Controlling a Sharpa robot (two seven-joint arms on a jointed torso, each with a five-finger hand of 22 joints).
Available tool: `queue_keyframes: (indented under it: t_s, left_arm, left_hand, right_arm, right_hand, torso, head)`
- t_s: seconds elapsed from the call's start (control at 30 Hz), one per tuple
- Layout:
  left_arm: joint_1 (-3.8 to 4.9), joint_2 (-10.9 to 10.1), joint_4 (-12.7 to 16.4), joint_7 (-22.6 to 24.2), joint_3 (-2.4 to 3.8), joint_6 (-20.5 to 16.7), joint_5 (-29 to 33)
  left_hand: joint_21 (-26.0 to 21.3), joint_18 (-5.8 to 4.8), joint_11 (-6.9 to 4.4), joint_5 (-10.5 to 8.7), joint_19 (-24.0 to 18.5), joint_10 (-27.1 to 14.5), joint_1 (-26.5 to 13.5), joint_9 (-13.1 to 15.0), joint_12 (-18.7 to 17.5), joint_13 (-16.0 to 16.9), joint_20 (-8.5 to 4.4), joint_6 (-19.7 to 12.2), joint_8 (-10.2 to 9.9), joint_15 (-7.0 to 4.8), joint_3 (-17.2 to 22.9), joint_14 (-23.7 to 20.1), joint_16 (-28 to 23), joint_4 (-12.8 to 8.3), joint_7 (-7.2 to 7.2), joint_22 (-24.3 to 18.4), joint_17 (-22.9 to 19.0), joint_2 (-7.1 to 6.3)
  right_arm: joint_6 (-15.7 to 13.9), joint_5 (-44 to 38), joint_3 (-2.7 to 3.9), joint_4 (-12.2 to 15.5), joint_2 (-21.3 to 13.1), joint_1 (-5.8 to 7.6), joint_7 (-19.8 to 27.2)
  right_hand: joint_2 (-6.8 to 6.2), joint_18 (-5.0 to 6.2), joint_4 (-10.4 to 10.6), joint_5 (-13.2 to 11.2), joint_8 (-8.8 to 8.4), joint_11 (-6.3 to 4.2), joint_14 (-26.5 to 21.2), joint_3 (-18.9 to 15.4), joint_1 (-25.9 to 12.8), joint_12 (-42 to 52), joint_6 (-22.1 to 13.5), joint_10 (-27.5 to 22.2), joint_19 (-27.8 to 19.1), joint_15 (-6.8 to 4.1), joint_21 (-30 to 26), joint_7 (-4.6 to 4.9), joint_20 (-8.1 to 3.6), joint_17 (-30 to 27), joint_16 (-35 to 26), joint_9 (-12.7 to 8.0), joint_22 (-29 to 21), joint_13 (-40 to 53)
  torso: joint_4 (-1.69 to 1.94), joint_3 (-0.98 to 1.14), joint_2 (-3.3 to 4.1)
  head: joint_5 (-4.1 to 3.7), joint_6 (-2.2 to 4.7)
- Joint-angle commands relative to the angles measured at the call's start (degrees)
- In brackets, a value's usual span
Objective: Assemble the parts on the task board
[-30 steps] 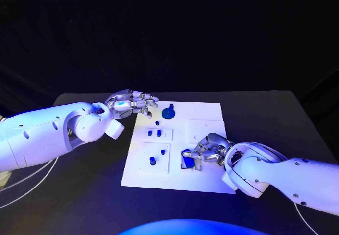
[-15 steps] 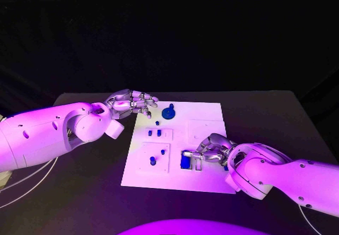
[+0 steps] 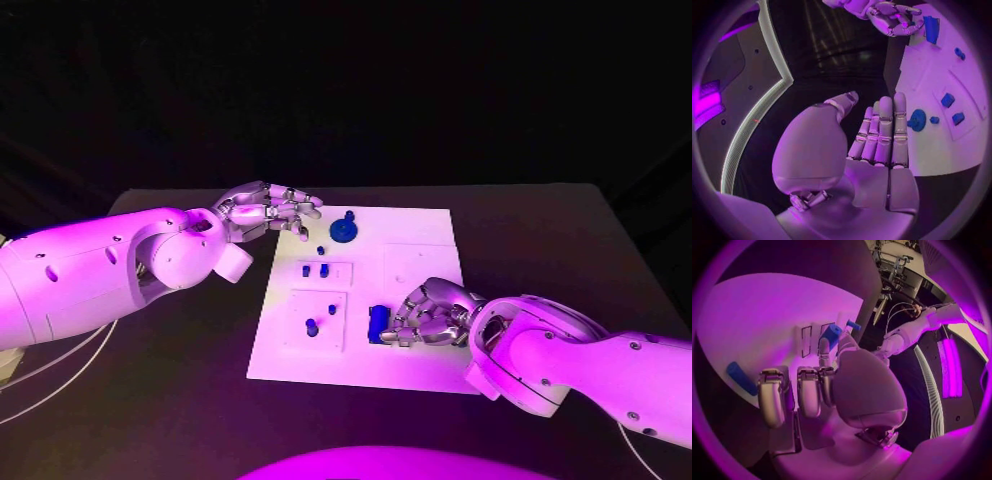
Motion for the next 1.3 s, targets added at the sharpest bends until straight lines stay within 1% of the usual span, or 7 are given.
queue_keyframes:
  t_s: [0.03,0.23,0.7,0.77,0.8,1.2,1.3]
  left_arm:
    - [0.00,0.06,0.11,0.12,0.03,1.04,0.30]
    - [0.00,0.10,0.10,0.07,0.03,1.08,0.30]
    - [0.00,0.03,0.17,-0.06,0.03,1.05,0.30]
    - [0.00,0.01,0.17,-0.11,0.03,1.05,0.30]
    - [-0.01,0.00,0.16,-0.13,0.03,1.06,0.30]
    - [-0.01,-0.18,0.15,-0.29,0.01,1.11,0.30]
    - [-0.01,-0.21,0.14,-0.31,0.01,1.12,0.30]
  left_hand:
    - [-0.33,0.30,0.00,0.06,0.30,-0.29,-0.14,-0.05,0.22,-0.08,-0.11,-0.37,0.38,0.17,-0.46,-0.36,-0.12,-0.03,0.08,-0.06,-0.09,0.17]
    - [-0.33,0.30,0.00,0.06,0.30,-0.29,-0.14,-0.05,0.22,-0.08,-0.11,-0.37,0.38,0.17,-0.46,-0.36,-0.12,-0.03,0.08,-0.06,-0.09,0.17]
    - [-0.39,0.29,0.01,0.07,0.32,-0.36,-0.10,-0.06,0.21,-0.09,-0.11,-0.38,0.40,0.18,-0.51,-0.39,-0.13,0.02,0.09,-0.11,-0.10,0.19]
    - [-0.39,0.29,0.01,0.07,0.32,-0.36,-0.10,-0.06,0.21,-0.09,-0.11,-0.38,0.40,0.18,-0.51,-0.39,-0.13,0.02,0.09,-0.11,-0.10,0.19]
    - [-0.39,0.29,0.01,0.07,0.32,-0.36,-0.10,-0.06,0.21,-0.09,-0.11,-0.38,0.40,0.18,-0.51,-0.39,-0.13,0.02,0.09,-0.11,-0.10,0.19]
    - [-0.48,0.29,0.03,0.08,0.35,-0.44,-0.06,-0.08,0.23,-0.10,-0.10,-0.40,0.44,0.20,-0.58,-0.43,-0.14,0.09,0.10,-0.18,-0.10,0.24]
    - [-0.48,0.29,0.03,0.08,0.35,-0.44,-0.06,-0.08,0.23,-0.10,-0.10,-0.40,0.44,0.20,-0.58,-0.43,-0.14,0.09,0.10,-0.18,-0.10,0.24]
  right_arm:
    - [1.28,-1.01,-0.01,0.00,0.27,-0.13,1.85]
    - [0.59,-1.78,-0.01,-0.48,0.92,-0.49,0.14]
    - [0.97,-3.38,-0.01,-1.34,1.21,-0.87,-1.36]
    - [0.89,-4.40,-0.01,-1.53,1.14,-0.87,-1.23]
    - [0.83,-4.80,-0.01,-1.58,1.09,-0.88,-1.19]
    - [1.82,-6.19,-0.02,-1.31,0.18,-1.04,0.12]
    - [3.03,-5.55,-0.02,-1.13,0.13,-1.06,0.86]
  right_hand:
    - [0.01,-0.80,0.10,0.02,0.75,-0.65,5.40,0.52,0.61,0.49,1.14,4.40,5.97,-0.59,0.42,-0.28,-0.45,12.30,0.30,0.24,15.07,12.93]
    - [0.40,-0.81,0.09,0.02,1.76,-1.22,5.43,0.91,0.73,0.95,2.19,4.71,5.99,-1.05,0.48,-0.94,-0.83,12.44,0.35,0.63,15.08,13.30]
    - [1.71,-0.81,-0.05,0.29,2.70,-1.80,5.52,1.96,1.53,1.54,2.37,5.10,5.99,-1.58,0.48,-1.57,-1.33,12.86,0.52,1.10,15.08,13.79]
    - [2.08,-0.81,-0.08,-0.28,2.89,-1.93,5.53,2.55,2.19,1.60,2.20,5.14,5.99,-1.72,0.48,-1.69,-1.49,12.92,0.54,1.21,15.08,13.84]
    - [2.29,-0.81,-0.02,-1.50,3.06,-1.99,5.54,3.12,2.61,1.55,2.04,5.13,5.99,-1.79,0.48,-1.74,-1.59,12.95,0.55,1.29,15.08,13.82]
    - [2.43,-0.81,0.00,-1.70,3.17,-2.02,5.59,3.41,2.74,1.78,2.04,5.26,5.99,-1.81,0.48,-1.77,-1.63,13.19,0.65,1.35,15.08,13.99]
    - [1.74,-0.81,0.02,-2.15,3.32,-2.01,5.60,3.37,2.65,1.79,1.98,5.27,5.99,-1.82,0.48,-1.74,-1.66,13.23,0.67,1.42,15.08,14.01]
  torso:
    - [0.01,-0.04,0.02]
    - [0.10,-0.04,0.04]
    - [0.04,-0.05,0.00]
    - [0.04,-0.05,0.00]
    - [0.05,-0.05,0.00]
    - [0.04,-0.04,0.00]
    - [0.04,-0.03,0.03]
  head:
    - [-0.11,-0.04]
    - [-0.20,-0.07]
    - [-0.13,-0.21]
    - [-0.17,-0.03]
    - [-0.21,-0.04]
    - [-0.06,-0.14]
    - [-0.09,-0.17]
